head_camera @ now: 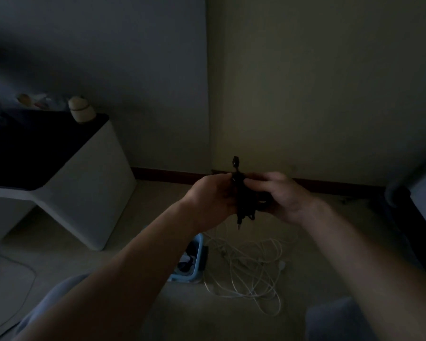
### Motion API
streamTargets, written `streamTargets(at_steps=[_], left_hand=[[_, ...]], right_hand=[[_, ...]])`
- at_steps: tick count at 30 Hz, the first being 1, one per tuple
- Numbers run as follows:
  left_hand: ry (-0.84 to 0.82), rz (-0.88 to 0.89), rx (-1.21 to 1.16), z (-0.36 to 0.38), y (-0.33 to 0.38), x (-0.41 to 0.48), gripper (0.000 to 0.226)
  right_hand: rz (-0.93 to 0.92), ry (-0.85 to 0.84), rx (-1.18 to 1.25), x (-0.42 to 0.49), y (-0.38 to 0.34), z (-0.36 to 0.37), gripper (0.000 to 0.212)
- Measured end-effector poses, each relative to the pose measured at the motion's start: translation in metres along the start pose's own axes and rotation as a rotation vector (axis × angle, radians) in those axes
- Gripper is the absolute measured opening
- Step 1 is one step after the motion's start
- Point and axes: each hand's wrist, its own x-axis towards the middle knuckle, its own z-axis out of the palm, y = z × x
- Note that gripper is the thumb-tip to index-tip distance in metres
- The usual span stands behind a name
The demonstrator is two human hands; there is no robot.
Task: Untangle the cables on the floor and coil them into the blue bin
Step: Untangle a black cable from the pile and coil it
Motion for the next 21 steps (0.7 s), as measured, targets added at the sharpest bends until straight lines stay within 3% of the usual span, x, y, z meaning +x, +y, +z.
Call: streamTargets(at_steps=[3, 5, 7, 10, 13, 17, 21], left_hand=[[0.016, 0.010, 0.032, -0.002, 0.005, -0.003, 0.034], [0.095, 0.064, 0.175, -0.001, 0.007, -0.006, 0.028], [0.223, 0.184, 0.480, -0.001, 0.007, -0.010, 0.019], [0.374, 0.535, 1.055, -0.005, 0.005, -0.014, 0.013], [0.315, 0.721, 1.069, 0.002, 0.002, -0.015, 0.025], [0.278, 0.790, 1.101, 0.005, -0.001, -0.011, 0.023], [0.280, 0.807, 1.089, 0.004, -0.001, -0.010, 0.018]], right_hand=[[-0.011, -0.004, 0.084, -0.001, -0.003, -0.003, 0.042], [-0.020, -0.001, 0.118, 0.000, -0.005, -0.006, 0.049], [-0.024, 0.006, 0.131, 0.000, -0.005, -0.009, 0.051], [-0.026, -0.022, 0.133, -0.001, -0.006, -0.012, 0.046], [-0.036, -0.086, 0.114, -0.004, -0.008, -0.014, 0.034], [-0.040, -0.119, 0.094, -0.005, -0.007, -0.017, 0.028], [-0.015, -0.145, 0.060, -0.006, -0.007, -0.016, 0.037]])
